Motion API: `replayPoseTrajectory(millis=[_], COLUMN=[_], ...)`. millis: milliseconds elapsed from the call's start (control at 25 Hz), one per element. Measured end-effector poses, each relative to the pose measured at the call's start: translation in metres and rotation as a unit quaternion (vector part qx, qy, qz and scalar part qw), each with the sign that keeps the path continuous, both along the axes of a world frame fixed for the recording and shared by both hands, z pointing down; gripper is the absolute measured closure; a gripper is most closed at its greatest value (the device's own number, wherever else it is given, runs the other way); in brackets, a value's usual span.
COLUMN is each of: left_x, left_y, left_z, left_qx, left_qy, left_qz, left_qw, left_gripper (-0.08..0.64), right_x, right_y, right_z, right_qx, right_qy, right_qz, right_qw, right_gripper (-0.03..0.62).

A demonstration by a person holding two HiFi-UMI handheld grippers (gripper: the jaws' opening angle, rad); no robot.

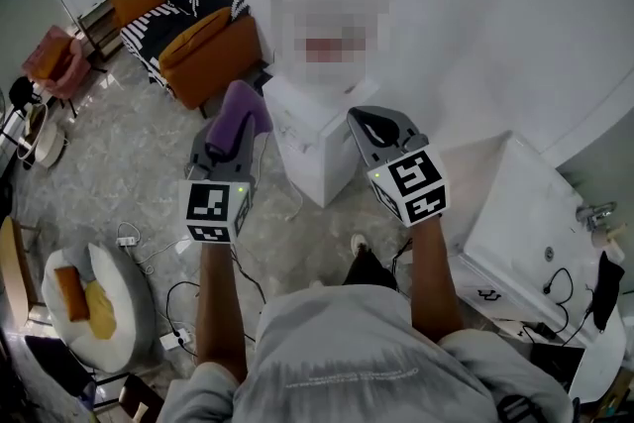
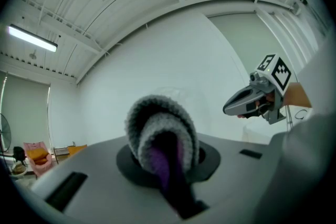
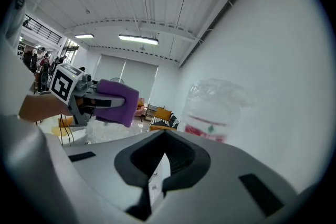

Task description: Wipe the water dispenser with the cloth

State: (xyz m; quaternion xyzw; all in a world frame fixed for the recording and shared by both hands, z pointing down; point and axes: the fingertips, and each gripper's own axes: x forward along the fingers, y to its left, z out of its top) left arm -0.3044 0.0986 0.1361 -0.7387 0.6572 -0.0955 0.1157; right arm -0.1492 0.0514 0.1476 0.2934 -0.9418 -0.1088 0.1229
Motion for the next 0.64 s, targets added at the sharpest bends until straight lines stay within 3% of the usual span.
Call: replayPoseTrajectory(millis=[640], left_x=[0.000], left_y=[-0.012], left_z=[0.024], left_qx=[-0.026], left_qy=[0.003], left_qz=[-0.009], left_qw=[0.9996], left_gripper=[0.502], right_x=[0.006], right_y=[-0.016], right_z=[0.014], right_qx=[-0.008], right_qy=[-0.001], right_qz=[0.013], right_qw=[1.000], right_gripper=[0.584])
